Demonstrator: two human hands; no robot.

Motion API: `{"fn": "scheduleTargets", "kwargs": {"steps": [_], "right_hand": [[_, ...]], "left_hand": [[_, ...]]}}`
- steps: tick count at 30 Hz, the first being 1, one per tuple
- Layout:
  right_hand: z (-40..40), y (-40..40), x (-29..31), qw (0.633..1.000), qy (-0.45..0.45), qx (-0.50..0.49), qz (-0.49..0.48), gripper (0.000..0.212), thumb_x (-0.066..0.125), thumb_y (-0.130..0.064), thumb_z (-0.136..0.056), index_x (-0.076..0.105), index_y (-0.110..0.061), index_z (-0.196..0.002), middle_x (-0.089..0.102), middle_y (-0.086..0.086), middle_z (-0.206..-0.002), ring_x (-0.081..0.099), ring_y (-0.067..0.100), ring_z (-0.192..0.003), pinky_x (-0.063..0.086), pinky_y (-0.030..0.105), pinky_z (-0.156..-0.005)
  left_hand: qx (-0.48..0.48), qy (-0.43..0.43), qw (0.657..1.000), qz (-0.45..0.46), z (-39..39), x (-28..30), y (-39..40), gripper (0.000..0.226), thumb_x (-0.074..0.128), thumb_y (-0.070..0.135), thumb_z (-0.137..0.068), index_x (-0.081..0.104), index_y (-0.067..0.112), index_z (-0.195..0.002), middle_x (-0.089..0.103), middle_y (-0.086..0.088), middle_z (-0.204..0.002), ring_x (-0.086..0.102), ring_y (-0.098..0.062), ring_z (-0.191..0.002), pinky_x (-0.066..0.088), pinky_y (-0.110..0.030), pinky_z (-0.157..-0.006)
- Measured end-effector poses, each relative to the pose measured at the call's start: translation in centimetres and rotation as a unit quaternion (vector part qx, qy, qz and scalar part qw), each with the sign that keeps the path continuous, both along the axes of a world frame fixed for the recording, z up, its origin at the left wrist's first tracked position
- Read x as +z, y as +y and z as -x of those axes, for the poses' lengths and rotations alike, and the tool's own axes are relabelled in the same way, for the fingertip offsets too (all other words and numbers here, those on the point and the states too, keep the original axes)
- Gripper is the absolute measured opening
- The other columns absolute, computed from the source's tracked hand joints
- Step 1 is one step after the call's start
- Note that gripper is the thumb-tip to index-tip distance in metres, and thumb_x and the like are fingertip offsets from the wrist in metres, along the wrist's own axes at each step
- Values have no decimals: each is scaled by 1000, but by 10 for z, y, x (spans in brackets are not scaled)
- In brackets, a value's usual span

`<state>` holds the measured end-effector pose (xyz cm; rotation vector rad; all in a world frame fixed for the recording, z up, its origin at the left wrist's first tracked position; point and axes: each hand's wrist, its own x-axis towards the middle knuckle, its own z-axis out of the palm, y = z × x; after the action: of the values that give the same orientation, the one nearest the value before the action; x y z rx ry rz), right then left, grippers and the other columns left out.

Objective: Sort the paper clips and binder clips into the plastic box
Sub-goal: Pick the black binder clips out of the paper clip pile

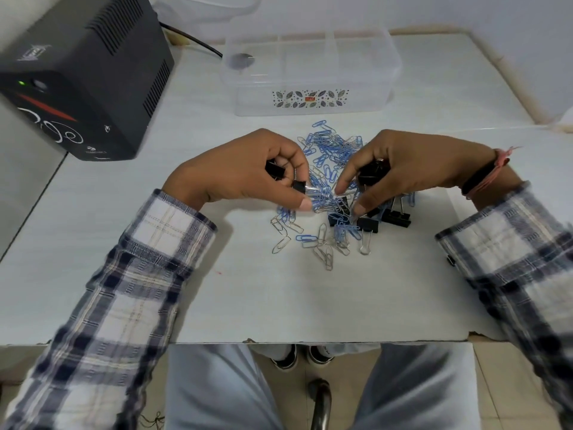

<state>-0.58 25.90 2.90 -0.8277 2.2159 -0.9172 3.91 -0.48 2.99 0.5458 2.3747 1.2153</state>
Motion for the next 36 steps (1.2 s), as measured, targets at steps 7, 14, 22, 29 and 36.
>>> {"fn": "scheduleTargets", "kwargs": {"steps": [7,14,22,29,36], "right_hand": [[-2,-6,-2,999,30,11,-2,34,92,-33,-66,80,-27,-98,69,7,-69,56,12,-59,44,25,-60],[-3,-11,-5,998,56,30,6,21,86,-21,-79,79,-21,-99,58,-9,-58,51,6,-53,44,22,-59],[-3,-7,0,995,88,-12,39,22,81,-5,-81,75,-19,-97,59,-5,-57,52,9,-52,49,25,-62],[-2,-4,4,939,328,-73,75,27,75,-5,-79,72,-14,-104,61,-6,-60,54,9,-55,44,13,-63],[-2,-7,1,918,362,-113,115,30,74,-4,-80,72,-12,-108,62,-2,-64,52,9,-55,46,16,-64]], "left_hand": [[57,-32,993,-102,8,-6,-2,20,76,10,-81,57,14,-88,51,6,-53,35,-11,-43,21,-23,-47],[96,-137,947,-275,15,-13,5,15,42,3,-79,46,16,-85,47,-7,-60,25,-8,-39,9,-21,-42],[130,-158,922,-329,21,-20,6,19,42,7,-84,60,7,-91,48,-9,-64,28,-8,-39,15,-14,-37],[212,-128,925,-288,23,-23,8,28,61,23,-100,53,13,-75,51,-3,-62,30,-7,-39,14,-15,-38],[212,-95,943,-239,19,-26,12,31,67,28,-98,71,10,-123,53,0,-65,30,-10,-45,22,-15,-40]]}}
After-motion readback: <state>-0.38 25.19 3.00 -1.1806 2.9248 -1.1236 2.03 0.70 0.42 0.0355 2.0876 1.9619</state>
